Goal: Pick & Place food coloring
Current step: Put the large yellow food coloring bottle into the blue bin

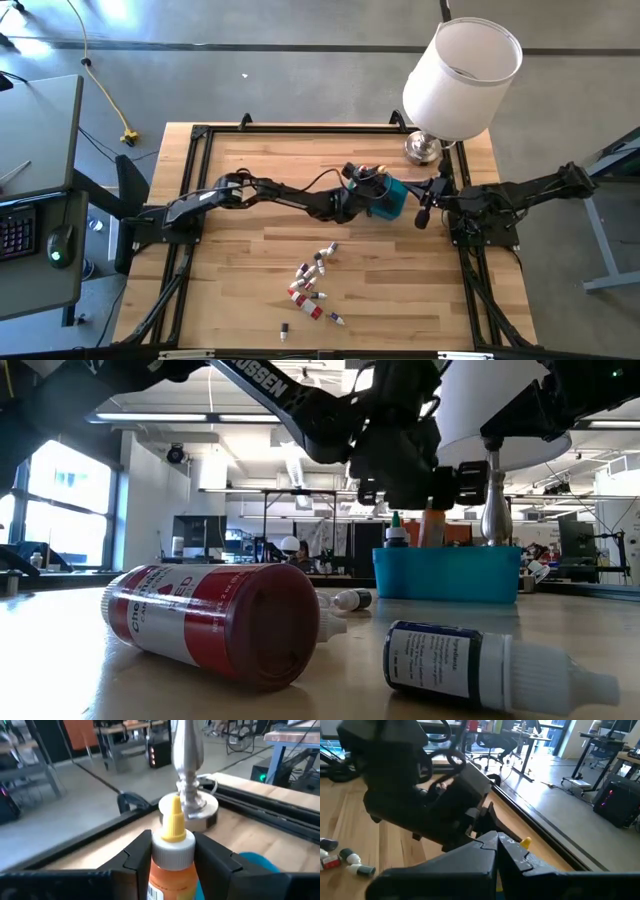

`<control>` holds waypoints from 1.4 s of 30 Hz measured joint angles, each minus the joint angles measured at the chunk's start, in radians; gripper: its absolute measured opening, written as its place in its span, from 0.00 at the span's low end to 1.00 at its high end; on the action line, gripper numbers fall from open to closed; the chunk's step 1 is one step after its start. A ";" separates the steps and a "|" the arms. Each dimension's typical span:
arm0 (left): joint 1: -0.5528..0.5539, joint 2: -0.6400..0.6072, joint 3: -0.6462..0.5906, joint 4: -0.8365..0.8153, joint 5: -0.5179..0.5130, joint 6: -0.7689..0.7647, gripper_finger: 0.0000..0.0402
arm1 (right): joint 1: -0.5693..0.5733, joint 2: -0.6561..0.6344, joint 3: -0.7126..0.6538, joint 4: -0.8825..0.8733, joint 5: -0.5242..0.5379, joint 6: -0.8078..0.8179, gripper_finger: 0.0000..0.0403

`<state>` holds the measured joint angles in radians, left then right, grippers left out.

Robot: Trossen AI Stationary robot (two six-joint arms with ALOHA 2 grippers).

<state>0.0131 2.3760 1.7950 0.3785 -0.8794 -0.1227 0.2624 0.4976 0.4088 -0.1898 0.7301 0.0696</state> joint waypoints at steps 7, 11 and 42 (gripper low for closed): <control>0.010 0.000 0.000 -0.063 0.029 -0.117 0.31 | 0.000 0.000 0.000 -0.001 -0.012 0.001 0.00; 0.029 0.000 0.000 -0.072 0.029 -0.118 0.31 | 0.000 0.000 0.000 -0.001 -0.030 0.001 0.00; 0.052 -0.001 0.000 -0.098 0.111 -0.111 0.33 | 0.000 0.000 0.000 -0.016 -0.094 0.001 0.00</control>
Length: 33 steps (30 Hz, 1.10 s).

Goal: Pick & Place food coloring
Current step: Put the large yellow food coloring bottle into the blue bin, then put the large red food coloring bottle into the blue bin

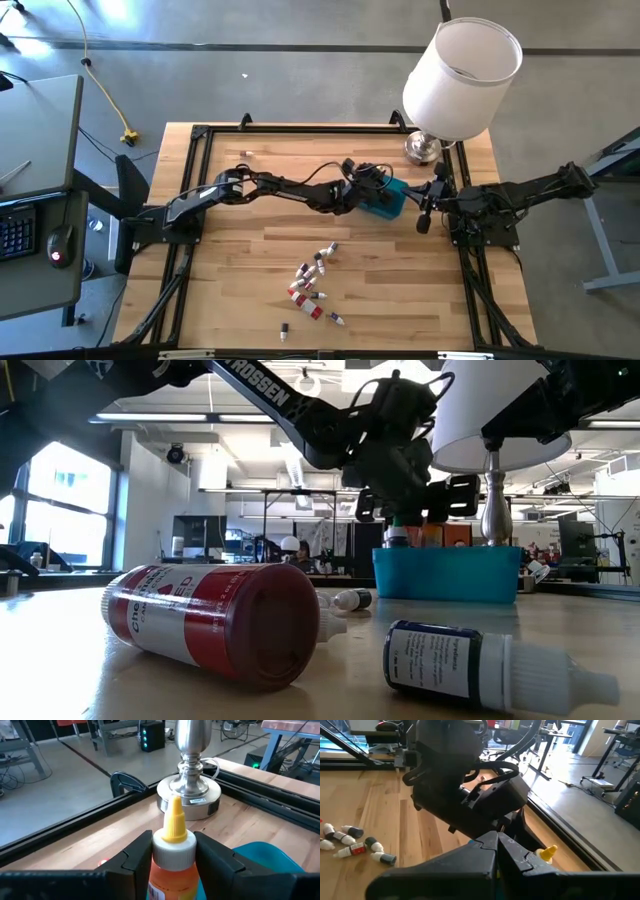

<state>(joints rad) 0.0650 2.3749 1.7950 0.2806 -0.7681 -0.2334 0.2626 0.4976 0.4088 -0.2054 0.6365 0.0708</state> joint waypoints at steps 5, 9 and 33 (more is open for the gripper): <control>0.000 0.000 0.000 -0.007 -0.015 -0.001 0.42 | 0.000 0.000 0.000 0.000 0.000 0.000 0.00; 0.000 0.000 0.000 -0.014 -0.032 -0.008 0.47 | 0.000 0.000 0.000 0.000 0.000 0.000 0.00; -0.200 -0.249 0.077 -0.444 -0.133 0.246 0.47 | -0.001 0.000 0.000 -0.057 -0.025 0.007 0.00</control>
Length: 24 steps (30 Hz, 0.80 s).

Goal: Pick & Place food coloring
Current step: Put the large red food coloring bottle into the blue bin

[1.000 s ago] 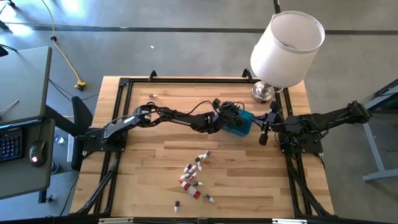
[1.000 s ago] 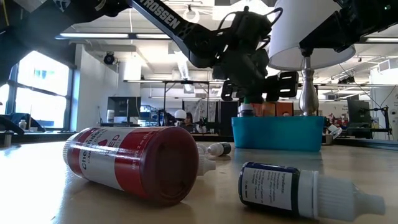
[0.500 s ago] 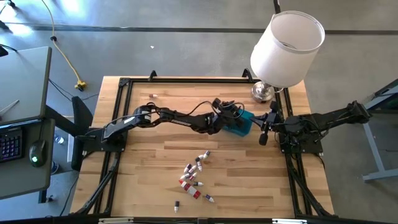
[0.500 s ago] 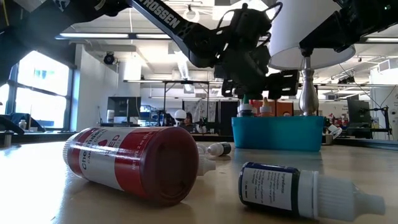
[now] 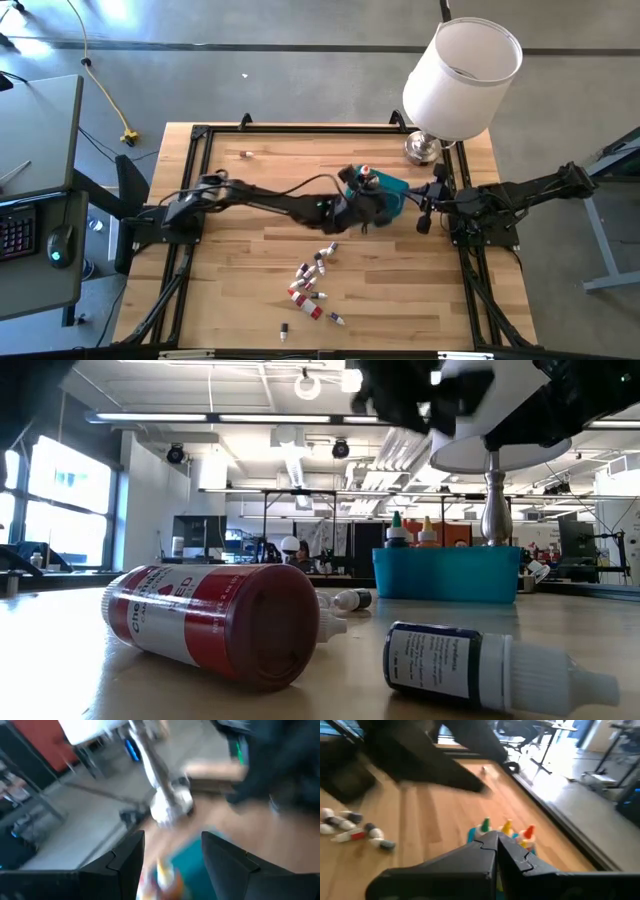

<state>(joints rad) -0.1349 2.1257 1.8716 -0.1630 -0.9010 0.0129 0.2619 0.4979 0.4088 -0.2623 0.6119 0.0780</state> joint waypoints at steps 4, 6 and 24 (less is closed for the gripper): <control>-0.081 -0.085 0.065 -0.444 0.079 -0.294 0.47 | 0.000 0.001 0.000 0.006 -0.032 0.018 0.00; -0.115 -0.098 0.106 -0.606 0.188 -0.503 0.47 | 0.000 0.002 0.000 0.014 -0.025 0.019 0.00; -0.298 -0.046 0.038 -0.914 0.926 -1.749 0.47 | 0.000 0.019 0.000 0.020 -0.018 0.030 0.00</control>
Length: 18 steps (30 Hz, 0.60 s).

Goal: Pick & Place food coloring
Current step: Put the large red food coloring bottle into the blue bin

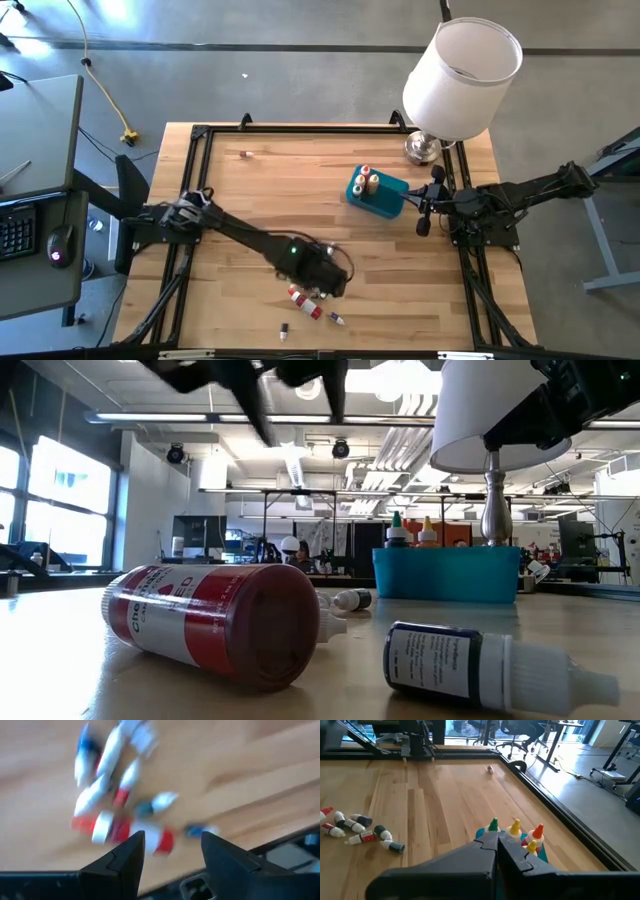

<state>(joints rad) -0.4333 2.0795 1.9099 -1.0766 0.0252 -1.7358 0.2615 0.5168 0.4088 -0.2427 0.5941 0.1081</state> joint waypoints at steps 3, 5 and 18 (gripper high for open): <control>-0.009 0.013 -0.046 -0.009 0.107 -0.075 0.47 | 0.000 0.001 0.000 -0.001 -0.001 0.000 0.00; -0.009 0.019 -0.071 0.011 0.175 -0.079 0.47 | 0.000 0.001 0.000 -0.001 -0.002 0.000 0.00; -0.005 0.021 -0.140 0.091 0.134 -0.197 0.47 | 0.000 0.001 0.000 0.000 0.007 -0.046 0.00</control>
<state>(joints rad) -0.4381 2.1006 1.7699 -0.9852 0.1592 -1.9325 0.2615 0.5175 0.4088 -0.2424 0.6007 0.0623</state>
